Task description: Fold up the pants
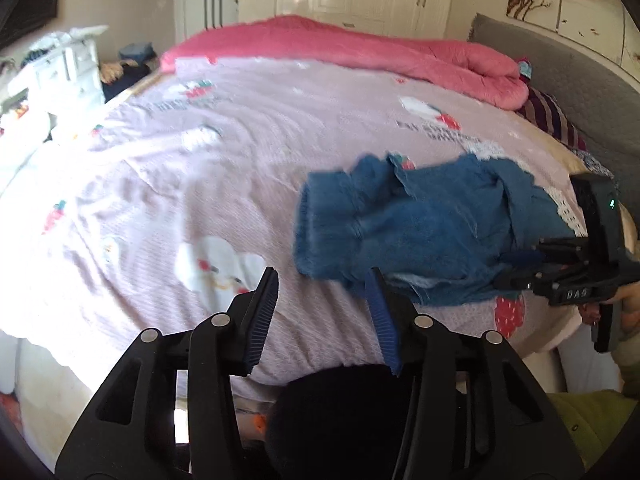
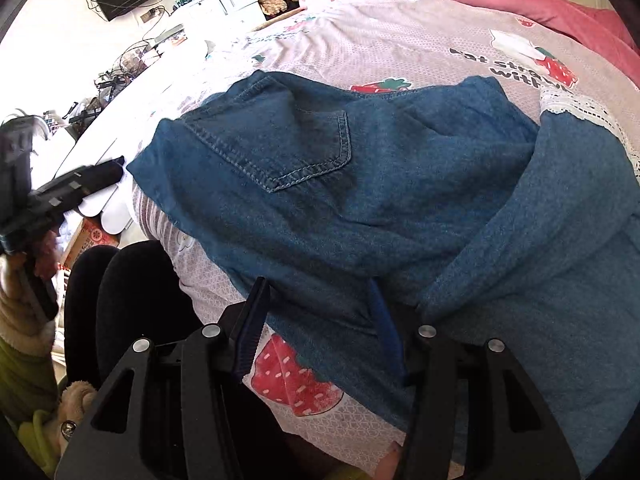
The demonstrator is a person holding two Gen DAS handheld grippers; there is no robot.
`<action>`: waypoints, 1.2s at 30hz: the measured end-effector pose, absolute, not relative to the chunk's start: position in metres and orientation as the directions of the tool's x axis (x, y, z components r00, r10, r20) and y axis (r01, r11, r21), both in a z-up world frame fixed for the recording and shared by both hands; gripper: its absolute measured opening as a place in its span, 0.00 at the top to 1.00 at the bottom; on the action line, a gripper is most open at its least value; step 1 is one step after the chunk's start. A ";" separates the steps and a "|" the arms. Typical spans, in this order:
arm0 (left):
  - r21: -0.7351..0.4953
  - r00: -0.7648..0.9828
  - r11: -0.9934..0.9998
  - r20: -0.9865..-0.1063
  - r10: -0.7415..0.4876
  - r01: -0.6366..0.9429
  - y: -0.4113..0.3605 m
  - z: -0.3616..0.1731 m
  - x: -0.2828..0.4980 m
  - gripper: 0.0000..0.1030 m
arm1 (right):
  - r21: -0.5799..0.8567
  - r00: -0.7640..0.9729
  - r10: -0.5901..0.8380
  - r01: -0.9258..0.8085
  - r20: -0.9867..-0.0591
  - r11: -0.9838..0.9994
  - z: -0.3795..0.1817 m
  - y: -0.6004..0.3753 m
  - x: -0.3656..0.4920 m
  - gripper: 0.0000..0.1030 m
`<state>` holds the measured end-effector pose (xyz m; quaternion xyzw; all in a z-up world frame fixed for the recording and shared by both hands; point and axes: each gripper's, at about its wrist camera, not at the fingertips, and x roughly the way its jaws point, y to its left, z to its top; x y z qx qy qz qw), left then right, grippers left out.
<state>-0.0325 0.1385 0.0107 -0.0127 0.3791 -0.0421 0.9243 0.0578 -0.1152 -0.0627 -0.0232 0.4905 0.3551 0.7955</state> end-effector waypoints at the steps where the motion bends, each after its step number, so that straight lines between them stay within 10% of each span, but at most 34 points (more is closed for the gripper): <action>1: -0.056 0.724 0.997 -0.685 -0.081 0.059 0.141 0.019 -0.035 0.63 | 0.310 0.268 0.543 -0.590 -0.795 0.746 -0.062 -0.116 0.056 0.51; 13: -0.174 0.661 0.945 -0.679 -0.319 0.278 0.051 0.029 0.032 0.74 | 0.364 0.253 0.584 -0.578 -0.771 0.731 -0.052 -0.138 0.046 0.51; 28: -0.212 0.516 0.954 -0.805 -0.293 0.211 0.040 -0.061 0.049 0.79 | 0.382 0.357 0.550 -0.443 -0.755 0.811 -0.042 -0.212 0.048 0.50; 31: -0.270 0.541 0.939 -0.767 -0.345 0.215 0.041 -0.043 0.039 0.45 | 0.362 0.418 0.543 -0.437 -0.728 0.823 -0.021 -0.227 0.055 0.38; 36: -0.234 0.603 0.925 -0.705 -0.374 0.301 0.018 -0.009 0.028 0.34 | 0.277 0.518 0.476 -0.417 -0.711 0.866 0.009 -0.246 0.083 0.28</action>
